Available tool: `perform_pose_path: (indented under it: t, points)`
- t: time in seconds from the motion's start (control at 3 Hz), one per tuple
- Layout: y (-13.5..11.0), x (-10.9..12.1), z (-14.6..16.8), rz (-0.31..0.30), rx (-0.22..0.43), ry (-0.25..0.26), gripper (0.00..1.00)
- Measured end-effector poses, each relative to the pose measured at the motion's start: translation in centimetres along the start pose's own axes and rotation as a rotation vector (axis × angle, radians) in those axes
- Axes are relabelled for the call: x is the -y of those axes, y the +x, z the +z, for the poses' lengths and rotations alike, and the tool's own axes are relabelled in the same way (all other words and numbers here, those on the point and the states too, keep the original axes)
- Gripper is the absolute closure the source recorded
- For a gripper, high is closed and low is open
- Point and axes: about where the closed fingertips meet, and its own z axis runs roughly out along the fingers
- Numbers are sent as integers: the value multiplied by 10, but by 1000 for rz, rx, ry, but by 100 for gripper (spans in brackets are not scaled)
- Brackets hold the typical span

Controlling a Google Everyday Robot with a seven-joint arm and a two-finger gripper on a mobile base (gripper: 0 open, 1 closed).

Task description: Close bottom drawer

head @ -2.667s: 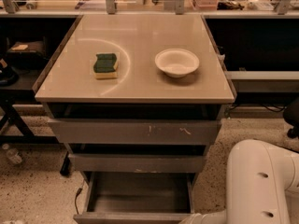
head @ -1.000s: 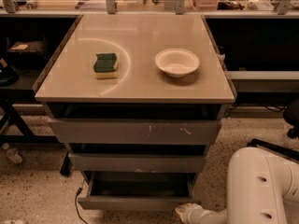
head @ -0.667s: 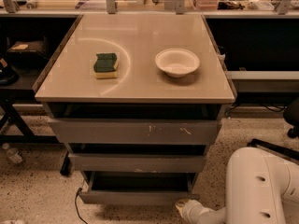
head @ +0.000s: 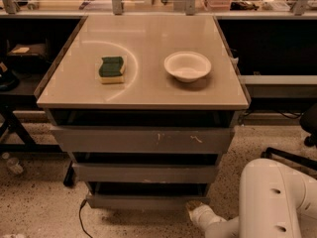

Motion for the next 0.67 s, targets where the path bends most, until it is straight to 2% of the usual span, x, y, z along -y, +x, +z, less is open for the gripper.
perform_pose_path:
  t: [0.67]
  points:
    - [-19, 16, 14, 4, 46, 42, 100]
